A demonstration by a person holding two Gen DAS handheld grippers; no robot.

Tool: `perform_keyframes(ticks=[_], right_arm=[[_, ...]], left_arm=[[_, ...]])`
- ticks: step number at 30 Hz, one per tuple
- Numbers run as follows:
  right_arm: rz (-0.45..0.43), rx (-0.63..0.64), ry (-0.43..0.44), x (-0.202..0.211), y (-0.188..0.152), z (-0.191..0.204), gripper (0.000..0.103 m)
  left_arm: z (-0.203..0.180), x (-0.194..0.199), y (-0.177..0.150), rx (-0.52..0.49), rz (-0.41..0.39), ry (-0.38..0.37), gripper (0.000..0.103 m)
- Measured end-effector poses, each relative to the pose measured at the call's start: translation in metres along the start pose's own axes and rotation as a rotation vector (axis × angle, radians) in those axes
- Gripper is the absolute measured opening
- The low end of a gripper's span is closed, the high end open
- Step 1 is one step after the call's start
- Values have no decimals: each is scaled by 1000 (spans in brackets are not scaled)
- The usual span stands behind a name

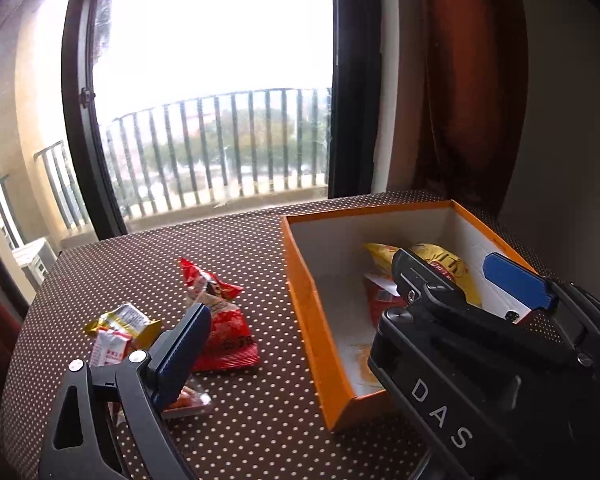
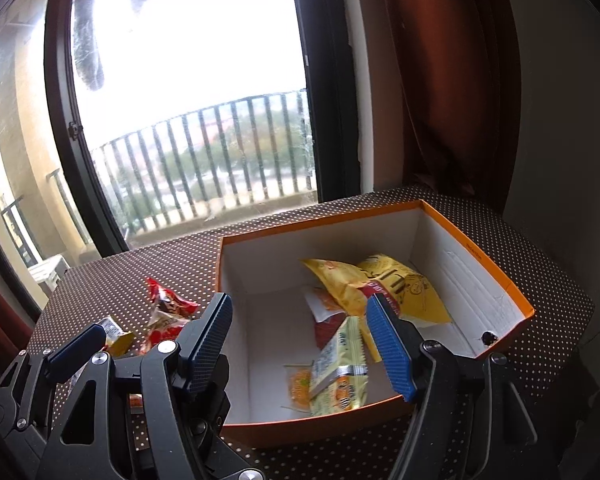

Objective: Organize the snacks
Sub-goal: 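Withdraw both open tools from the box toward the remaining snacks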

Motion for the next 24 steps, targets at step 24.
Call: perform_keyframes(ticks=[24], right_arm=[[-2,109,67,2,-31,102,92]], left_arm=[[99,30,-38,100,-15,74,102]])
Point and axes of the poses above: each gripper's, at about its wrist camera, not at the fingertips, and x roughly against the way its jaws point, z to its left, y to its top, the point moved 10 cm from there along -x, roughly the way its jaws point, and after that the axes turned 2 degrees about -y, right-handed, at the moved point
